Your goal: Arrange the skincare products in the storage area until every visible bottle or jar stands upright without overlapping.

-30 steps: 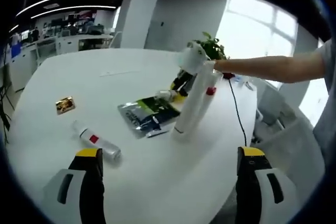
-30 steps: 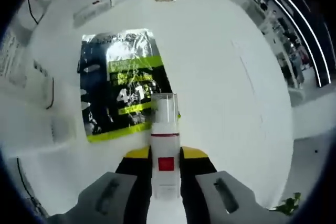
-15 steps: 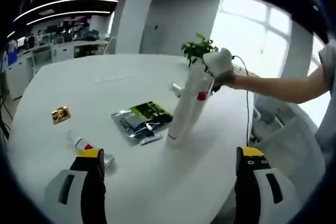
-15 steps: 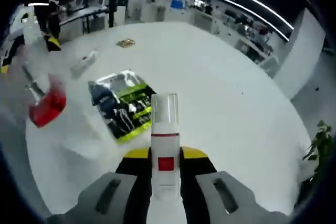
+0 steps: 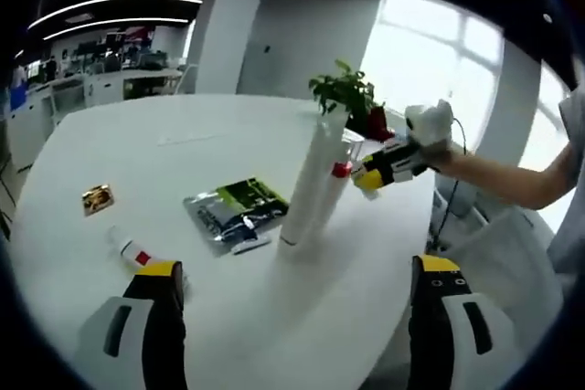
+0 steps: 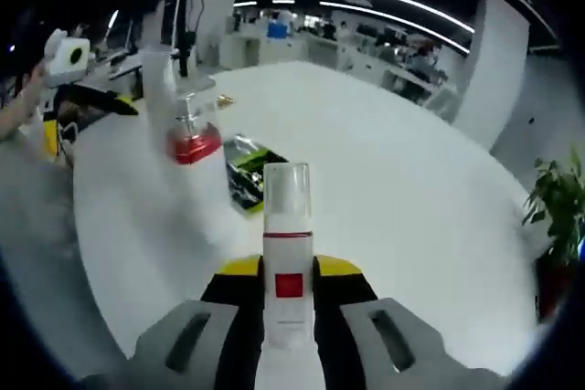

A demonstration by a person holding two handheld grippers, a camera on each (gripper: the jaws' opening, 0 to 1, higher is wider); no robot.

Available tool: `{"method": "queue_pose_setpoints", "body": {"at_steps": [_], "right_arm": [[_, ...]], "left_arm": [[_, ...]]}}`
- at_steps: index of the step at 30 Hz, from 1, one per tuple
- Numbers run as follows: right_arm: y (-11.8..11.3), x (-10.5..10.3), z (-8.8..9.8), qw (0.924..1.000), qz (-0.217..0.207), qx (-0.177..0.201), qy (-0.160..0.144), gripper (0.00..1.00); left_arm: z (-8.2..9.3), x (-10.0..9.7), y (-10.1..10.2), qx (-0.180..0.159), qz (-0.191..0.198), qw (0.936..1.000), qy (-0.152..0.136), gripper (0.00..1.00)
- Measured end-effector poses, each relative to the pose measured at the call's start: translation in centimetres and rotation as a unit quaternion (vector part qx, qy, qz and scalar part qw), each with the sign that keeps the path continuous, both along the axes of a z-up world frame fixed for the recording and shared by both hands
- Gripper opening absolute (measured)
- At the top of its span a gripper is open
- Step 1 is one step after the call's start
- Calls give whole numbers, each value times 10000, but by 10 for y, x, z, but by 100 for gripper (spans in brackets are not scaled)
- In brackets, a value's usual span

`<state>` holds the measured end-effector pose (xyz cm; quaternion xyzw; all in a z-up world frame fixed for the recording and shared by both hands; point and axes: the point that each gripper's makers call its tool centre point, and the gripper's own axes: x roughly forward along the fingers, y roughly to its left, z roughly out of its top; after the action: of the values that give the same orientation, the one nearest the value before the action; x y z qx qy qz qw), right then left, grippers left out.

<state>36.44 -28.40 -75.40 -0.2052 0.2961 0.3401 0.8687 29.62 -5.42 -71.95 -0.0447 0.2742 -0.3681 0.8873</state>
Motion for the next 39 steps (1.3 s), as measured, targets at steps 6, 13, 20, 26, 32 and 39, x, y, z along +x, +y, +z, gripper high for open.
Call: {"method": "queue_pose_setpoints", "body": {"at_steps": [6, 13, 20, 26, 32, 39], "right_arm": [[4, -38, -1, 9998, 18, 127, 155, 19], [35, -71, 22, 9992, 373, 140, -72, 19], [85, -90, 49, 9961, 794, 274, -282, 19], [118, -96, 52, 9934, 1062, 259, -339, 19], [141, -97, 55, 9911, 1249, 196, -414, 19], [165, -102, 58, 9871, 1504, 118, -540, 19]], "left_arm": [[4, -6, -9, -120, -132, 9998, 0, 92], [19, -15, -31, -721, -342, 9968, 20, 82], [39, -27, -57, -1715, -571, 9832, 264, 62], [34, -26, -59, -1779, -522, 9820, 351, 53], [41, -23, -58, -2111, -440, 9755, 442, 44], [46, -26, -65, -2473, -422, 9661, 605, 47]]}}
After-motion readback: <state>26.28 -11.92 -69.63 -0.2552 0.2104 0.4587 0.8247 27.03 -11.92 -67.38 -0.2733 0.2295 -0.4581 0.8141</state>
